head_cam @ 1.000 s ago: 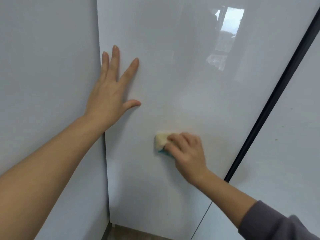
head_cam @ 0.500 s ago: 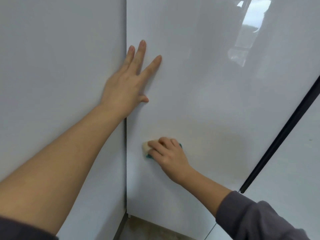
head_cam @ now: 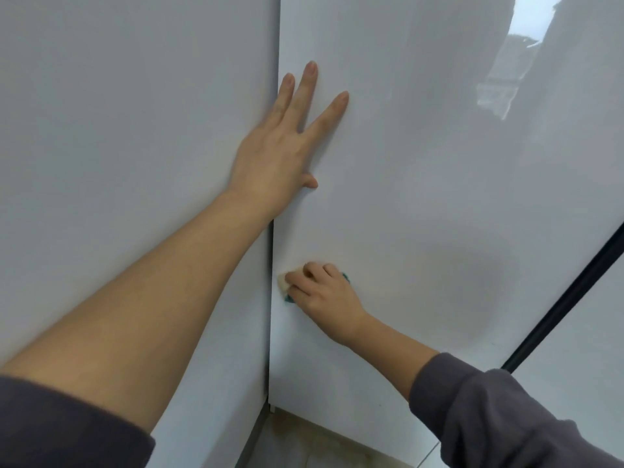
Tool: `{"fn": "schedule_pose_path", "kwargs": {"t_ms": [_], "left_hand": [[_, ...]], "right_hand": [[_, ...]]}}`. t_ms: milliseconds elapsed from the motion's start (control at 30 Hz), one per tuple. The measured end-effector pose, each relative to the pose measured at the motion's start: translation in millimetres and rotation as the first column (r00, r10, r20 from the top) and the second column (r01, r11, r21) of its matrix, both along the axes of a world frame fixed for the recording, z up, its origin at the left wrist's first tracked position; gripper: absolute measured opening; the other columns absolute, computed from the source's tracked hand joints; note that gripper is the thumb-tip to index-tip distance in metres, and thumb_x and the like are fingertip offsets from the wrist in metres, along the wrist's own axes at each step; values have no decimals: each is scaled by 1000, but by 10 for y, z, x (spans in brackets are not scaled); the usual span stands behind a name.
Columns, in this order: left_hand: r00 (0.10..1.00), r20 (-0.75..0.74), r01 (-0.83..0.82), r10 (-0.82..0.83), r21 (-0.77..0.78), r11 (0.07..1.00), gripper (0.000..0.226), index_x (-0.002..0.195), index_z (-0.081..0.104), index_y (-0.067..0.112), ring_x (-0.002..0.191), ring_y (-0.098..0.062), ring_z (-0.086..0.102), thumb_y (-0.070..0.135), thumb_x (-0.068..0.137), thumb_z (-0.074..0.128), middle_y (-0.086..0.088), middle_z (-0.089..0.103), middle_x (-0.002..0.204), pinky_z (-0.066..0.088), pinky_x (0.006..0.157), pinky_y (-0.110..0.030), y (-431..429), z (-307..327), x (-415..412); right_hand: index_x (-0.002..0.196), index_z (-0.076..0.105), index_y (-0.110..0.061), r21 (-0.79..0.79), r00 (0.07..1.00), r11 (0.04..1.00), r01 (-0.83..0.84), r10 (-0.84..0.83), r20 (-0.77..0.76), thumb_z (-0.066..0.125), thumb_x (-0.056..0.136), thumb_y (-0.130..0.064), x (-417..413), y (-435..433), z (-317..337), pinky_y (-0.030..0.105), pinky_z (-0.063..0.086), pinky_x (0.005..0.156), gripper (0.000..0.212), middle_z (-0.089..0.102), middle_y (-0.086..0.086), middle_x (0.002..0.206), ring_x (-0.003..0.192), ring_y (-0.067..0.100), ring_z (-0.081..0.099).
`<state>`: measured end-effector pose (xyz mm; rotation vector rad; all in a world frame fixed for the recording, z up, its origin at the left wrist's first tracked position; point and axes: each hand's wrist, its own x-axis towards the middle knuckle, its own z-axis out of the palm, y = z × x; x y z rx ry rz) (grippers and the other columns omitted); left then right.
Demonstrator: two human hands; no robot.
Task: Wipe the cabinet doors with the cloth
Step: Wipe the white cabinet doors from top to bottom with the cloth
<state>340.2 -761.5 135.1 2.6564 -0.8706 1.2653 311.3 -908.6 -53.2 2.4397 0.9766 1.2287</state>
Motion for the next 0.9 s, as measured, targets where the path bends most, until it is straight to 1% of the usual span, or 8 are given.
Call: {"fn": "schedule_pose_path", "kwargs": {"t_ms": [167, 267, 400, 500, 567, 633, 767, 900], "left_hand": [[1000, 9, -11, 11, -10, 1000, 115, 156, -1, 33, 151, -30, 1, 32, 75, 81, -10, -9, 164, 41, 104, -34, -7, -20, 24], [1000, 12, 11, -11, -12, 1000, 114, 156, 3, 31, 150, -33, 4, 32, 73, 82, -13, -5, 164, 32, 114, -39, -7, -22, 42], [1000, 1, 21, -21, -17, 1000, 114, 156, 6, 29, 150, -34, 5, 31, 73, 83, -14, -3, 163, 23, 119, -43, -1, -31, 34], [1000, -19, 22, -23, -47, 999, 111, 157, 6, 27, 151, -32, 3, 30, 75, 81, -15, -4, 163, 17, 121, -44, -15, -82, -21], [998, -41, 48, -54, -136, 990, 105, 157, 11, 25, 151, -32, 4, 27, 78, 80, -16, -1, 163, 18, 121, -45, 0, -243, -100], [988, -95, 90, -122, -288, 954, 93, 155, 21, 23, 151, -29, 9, 21, 81, 77, -13, 5, 163, 22, 120, -42, 33, -560, -243], [945, -192, 97, -264, -607, 789, 61, 143, 46, 18, 141, -13, 33, 10, 87, 70, -3, 35, 154, 20, 111, -6, 134, -1249, -656], [817, -367, -59, -444, -820, 569, 26, 113, 64, 26, 102, 2, 57, 12, 91, 64, 12, 62, 113, 50, 87, -17, 160, -1657, -1017]], "right_hand": [[77, 67, -12, 243, 986, 969, -35, -6, 166, 59, 82, 4, 181, 163, 551, 35, 34, 60, 19, 70, 2, 101, 78, 25, 50], [78, 67, -12, 251, 981, 966, -56, 6, 195, 64, 84, 1, 178, 227, 145, 35, 35, 61, 14, 70, 4, 102, 79, 27, 53], [75, 64, -14, 35, 990, 997, 64, -59, -129, 78, 67, -5, -19, 147, -711, 33, 37, 67, 19, 65, 2, 100, 82, 24, 51], [78, 71, -16, 207, 941, 967, 146, -71, -331, 81, 57, -2, -135, 198, -724, 32, 46, 66, 26, 68, -2, 99, 82, 23, 54], [90, 73, -15, 564, 877, 789, 242, 70, -475, 68, 63, 7, -311, 266, -570, 31, 50, 75, 35, 68, -1, 105, 91, 22, 57], [96, 70, -18, 823, 797, 392, 411, 284, -533, 56, 70, 11, -533, 297, -360, 26, 50, 81, 41, 67, -6, 103, 94, 12, 59], [99, 62, -21, 817, 770, -205, 539, 512, -380, 57, 82, 9, -939, 195, 17, 25, 54, 70, 35, 67, -4, 95, 83, 9, 64], [119, 61, -18, 670, 720, -436, 601, 660, -215, 64, 88, 1, -1250, 72, 236, 36, 58, 80, 36, 72, 5, 107, 95, 20, 70]]}}
